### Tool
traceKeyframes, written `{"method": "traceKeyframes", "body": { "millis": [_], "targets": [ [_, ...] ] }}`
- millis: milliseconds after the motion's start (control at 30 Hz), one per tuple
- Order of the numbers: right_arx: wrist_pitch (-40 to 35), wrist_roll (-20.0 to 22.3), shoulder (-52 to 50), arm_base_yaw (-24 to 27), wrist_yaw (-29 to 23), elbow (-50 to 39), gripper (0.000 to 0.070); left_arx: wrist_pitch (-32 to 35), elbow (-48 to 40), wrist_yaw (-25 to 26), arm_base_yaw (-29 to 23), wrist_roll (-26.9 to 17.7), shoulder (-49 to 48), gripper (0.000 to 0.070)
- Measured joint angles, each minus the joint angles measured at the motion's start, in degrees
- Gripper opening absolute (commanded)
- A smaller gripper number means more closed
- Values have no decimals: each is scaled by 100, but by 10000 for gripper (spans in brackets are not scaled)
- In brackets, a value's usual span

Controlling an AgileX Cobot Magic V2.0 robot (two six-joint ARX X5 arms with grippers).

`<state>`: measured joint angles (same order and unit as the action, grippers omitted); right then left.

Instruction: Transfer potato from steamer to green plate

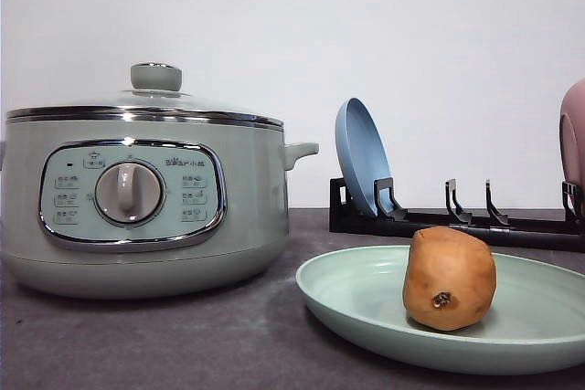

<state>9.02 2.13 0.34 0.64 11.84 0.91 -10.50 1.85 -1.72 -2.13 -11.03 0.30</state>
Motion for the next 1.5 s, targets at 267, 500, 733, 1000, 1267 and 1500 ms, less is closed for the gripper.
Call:
{"method": "traceKeyframes", "body": {
  "millis": [267, 500, 733, 1000, 1267, 1500],
  "targets": [
    [0, 0, 0, 0, 2, 1, 0, 0, 0, 0, 0, 0, 0, 3],
    [0, 0, 0, 0, 1, 2, 0, 0, 0, 0, 0, 0, 0, 3],
    [0, 0, 0, 0, 0, 0, 0, 0, 0, 0, 0, 0, 0, 3],
    [0, 0, 0, 0, 2, 1, 0, 0, 0, 0, 0, 0, 0, 3],
    [0, 0, 0, 0, 1, 1, 0, 0, 0, 0, 0, 0, 0, 3],
    [0, 0, 0, 0, 2, 1, 0, 0, 0, 0, 0, 0, 0, 3]
  ]
}}
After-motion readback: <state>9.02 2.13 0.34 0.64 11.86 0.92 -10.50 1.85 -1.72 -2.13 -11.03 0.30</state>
